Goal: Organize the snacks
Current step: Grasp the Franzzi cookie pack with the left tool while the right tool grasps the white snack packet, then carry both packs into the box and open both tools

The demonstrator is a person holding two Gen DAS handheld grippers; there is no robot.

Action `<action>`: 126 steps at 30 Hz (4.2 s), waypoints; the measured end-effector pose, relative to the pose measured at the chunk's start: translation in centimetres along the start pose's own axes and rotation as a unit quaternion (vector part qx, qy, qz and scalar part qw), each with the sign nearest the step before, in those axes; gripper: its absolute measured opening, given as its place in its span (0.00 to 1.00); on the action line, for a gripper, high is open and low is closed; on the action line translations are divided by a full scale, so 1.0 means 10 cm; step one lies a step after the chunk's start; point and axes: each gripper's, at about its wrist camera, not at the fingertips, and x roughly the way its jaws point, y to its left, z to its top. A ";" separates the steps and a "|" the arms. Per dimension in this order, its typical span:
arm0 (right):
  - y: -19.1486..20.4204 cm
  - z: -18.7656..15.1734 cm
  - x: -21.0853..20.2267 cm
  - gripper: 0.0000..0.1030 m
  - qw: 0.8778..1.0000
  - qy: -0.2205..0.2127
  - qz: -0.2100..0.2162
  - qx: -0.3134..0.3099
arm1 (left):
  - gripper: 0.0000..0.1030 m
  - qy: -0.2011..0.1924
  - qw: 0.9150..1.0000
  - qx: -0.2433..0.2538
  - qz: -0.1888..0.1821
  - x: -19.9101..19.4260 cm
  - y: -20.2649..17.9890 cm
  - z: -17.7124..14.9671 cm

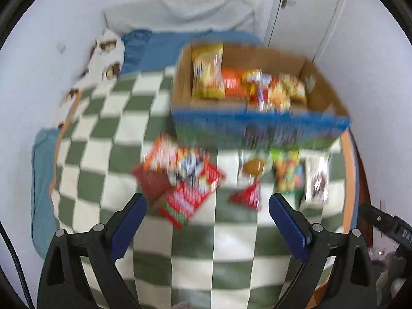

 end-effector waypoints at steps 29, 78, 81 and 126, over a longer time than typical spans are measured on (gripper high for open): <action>-1.25 -0.51 0.83 0.64 0.995 0.015 -0.090 0.033 | 0.94 0.171 0.976 0.088 -0.098 1.23 -1.95 -0.01; -0.75 -0.43 1.21 0.57 0.993 0.076 -0.070 -0.056 | 0.55 0.191 0.976 0.090 -0.048 1.25 -1.73 -0.60; -0.68 -0.42 1.08 0.49 0.994 0.071 -0.056 -0.061 | 0.55 0.181 0.978 0.086 -0.063 1.07 -1.69 -0.52; 2.28 1.67 2.18 0.85 0.962 0.169 0.083 -0.199 | 0.66 0.211 0.977 -0.031 -0.020 1.72 0.17 2.05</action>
